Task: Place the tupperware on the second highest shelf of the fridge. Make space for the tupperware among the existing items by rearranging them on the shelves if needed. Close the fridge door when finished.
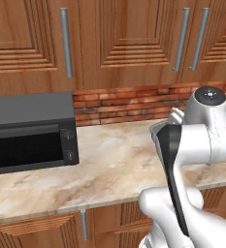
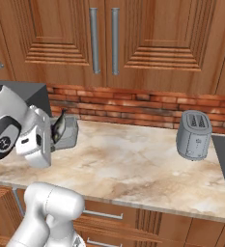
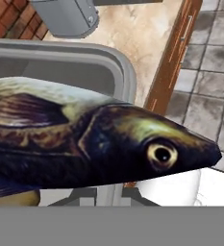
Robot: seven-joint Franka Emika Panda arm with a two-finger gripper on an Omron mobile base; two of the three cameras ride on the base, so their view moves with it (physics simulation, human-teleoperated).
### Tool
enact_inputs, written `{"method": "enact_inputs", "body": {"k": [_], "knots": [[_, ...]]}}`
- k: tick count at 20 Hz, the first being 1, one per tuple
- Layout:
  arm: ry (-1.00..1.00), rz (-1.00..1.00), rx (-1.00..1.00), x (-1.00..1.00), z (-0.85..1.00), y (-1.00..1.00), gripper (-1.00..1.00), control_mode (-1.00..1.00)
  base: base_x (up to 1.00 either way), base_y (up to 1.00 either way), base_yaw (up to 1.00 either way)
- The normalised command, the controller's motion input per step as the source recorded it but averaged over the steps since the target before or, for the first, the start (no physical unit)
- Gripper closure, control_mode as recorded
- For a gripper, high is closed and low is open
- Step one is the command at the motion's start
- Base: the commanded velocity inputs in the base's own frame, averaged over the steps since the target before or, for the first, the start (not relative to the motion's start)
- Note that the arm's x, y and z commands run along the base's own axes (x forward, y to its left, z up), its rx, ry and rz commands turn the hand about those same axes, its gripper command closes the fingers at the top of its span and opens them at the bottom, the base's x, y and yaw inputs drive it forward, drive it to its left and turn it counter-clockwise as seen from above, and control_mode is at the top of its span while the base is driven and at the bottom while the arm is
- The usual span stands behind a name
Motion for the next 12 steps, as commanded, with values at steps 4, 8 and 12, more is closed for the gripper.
{"method": "enact_inputs", "body": {"k": [4,8,12], "knots": [[0.00,0.00,0.07,-0.44,0.40,0.29,1.00,-1.00,0.00,0.00,0.00],[0.00,0.03,0.19,-0.35,0.33,0.17,1.00,-1.00,0.00,0.00,0.00],[0.00,0.10,0.25,-0.16,0.07,0.05,1.00,-1.00,0.00,0.00,0.00]]}}
